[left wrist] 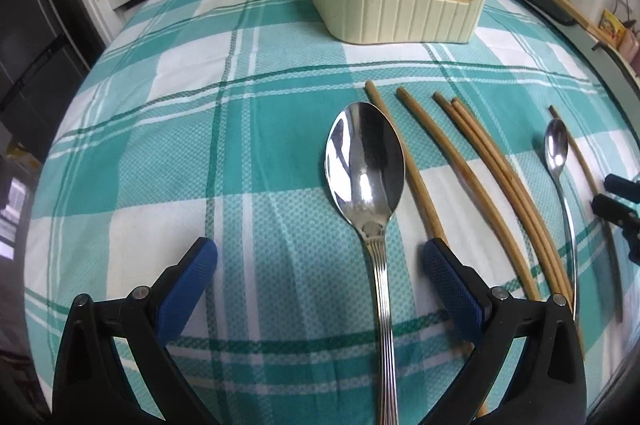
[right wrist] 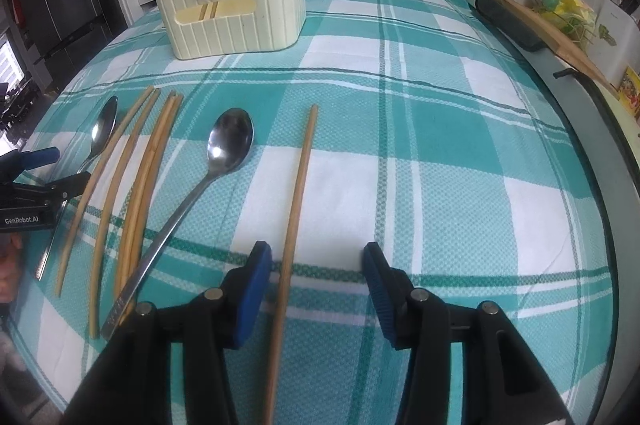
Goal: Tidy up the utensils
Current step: 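Grasp a chopstick with the right gripper while the left gripper grasps a spoon, then lower the chopstick and spoon into the cream caddy with both grippers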
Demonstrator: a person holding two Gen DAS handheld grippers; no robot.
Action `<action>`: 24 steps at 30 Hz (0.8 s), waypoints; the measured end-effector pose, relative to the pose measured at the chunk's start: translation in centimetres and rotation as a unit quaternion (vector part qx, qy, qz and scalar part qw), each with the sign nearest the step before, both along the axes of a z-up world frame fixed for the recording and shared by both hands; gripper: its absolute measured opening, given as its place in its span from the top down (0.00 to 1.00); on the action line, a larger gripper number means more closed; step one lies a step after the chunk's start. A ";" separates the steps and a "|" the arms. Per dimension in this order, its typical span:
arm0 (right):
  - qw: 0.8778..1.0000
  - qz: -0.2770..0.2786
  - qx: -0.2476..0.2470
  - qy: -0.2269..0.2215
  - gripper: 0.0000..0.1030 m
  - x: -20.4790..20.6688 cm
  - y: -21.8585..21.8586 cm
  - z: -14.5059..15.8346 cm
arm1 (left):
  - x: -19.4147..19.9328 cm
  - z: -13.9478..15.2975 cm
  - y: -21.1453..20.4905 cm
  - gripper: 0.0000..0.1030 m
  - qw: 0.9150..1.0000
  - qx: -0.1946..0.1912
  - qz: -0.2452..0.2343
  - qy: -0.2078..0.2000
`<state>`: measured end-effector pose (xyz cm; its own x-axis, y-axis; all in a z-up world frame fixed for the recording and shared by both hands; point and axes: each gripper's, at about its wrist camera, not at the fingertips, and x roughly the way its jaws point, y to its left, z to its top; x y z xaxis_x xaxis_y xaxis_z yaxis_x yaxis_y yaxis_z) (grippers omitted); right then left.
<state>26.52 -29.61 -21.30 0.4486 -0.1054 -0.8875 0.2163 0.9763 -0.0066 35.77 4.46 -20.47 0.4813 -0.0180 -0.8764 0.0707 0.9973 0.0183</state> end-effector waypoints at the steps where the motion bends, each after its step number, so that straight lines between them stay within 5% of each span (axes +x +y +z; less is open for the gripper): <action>1: 1.000 0.005 -0.003 0.003 0.53 0.6 -0.1 0.0 | 0.4 -0.1 0.2 0.00 1.000 -0.009 0.001 0.003; 7: 1.000 0.029 -0.005 0.011 0.57 4.7 -0.5 -0.3 | 2.2 0.1 -0.4 0.08 1.000 -0.011 0.001 -0.004; 11: 1.000 0.029 -0.003 0.008 0.93 6.9 -0.7 -0.3 | 3.0 0.8 -1.2 0.50 1.000 -0.021 -0.014 -0.014; 12: 1.000 0.027 -0.001 0.009 0.94 7.3 -0.8 -0.4 | 3.1 1.0 -1.3 0.59 1.000 -0.018 -0.015 -0.017; 17: 0.999 0.011 0.042 -0.012 0.95 7.1 -1.5 0.3 | 2.3 1.9 -0.2 0.60 0.998 -0.051 -0.002 -0.024; 24: 0.992 0.007 0.088 -0.093 0.95 3.4 -2.3 6.2 | -2.6 8.6 0.5 0.60 0.991 -0.070 -0.013 -0.113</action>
